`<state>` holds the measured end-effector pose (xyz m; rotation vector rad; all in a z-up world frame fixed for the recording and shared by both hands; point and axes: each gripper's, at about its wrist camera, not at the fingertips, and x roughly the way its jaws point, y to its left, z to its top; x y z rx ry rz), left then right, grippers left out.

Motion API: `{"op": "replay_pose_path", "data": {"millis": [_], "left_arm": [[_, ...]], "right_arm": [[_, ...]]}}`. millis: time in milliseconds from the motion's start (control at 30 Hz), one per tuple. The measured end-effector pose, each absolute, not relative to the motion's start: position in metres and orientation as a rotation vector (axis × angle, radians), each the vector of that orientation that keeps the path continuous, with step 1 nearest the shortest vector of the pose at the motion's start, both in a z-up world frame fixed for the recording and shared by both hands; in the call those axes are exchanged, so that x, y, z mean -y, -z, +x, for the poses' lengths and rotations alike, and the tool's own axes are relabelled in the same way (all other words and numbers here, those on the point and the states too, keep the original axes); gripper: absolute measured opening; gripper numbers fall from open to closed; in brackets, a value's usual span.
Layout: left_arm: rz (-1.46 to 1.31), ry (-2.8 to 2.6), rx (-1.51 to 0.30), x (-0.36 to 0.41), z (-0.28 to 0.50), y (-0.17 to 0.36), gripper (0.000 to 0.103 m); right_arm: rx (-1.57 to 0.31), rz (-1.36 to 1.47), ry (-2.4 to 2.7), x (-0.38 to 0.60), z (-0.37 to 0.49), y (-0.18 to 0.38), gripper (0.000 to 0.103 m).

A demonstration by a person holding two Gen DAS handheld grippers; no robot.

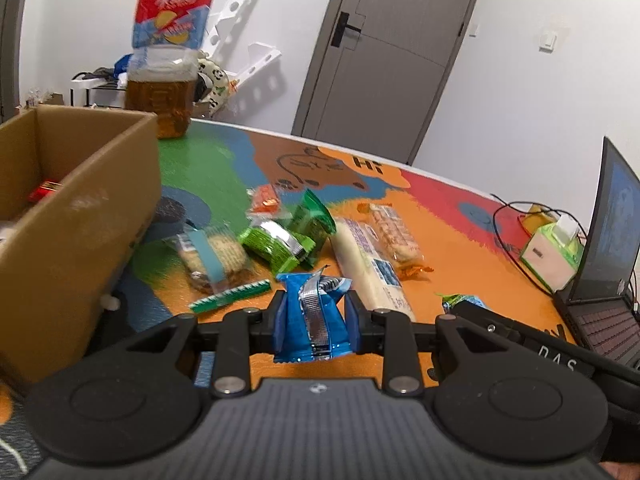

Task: Organize snacks
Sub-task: 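Carry the blue packet with left gripper over the box while right grasps a blue-wrapped packet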

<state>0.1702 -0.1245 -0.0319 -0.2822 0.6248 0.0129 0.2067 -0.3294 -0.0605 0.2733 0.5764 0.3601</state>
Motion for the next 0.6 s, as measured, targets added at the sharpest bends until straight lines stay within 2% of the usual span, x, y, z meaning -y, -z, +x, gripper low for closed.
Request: {"op": "replay_pose_path", "data": {"millis": [600], "left_arm": [[-0.285, -0.096, -0.49, 0.071, 0.127, -0.018, 0.029]], "right_arm": [[-0.496, 0.271, -0.512, 0.269, 0.186, 0.026, 0.032]]}}
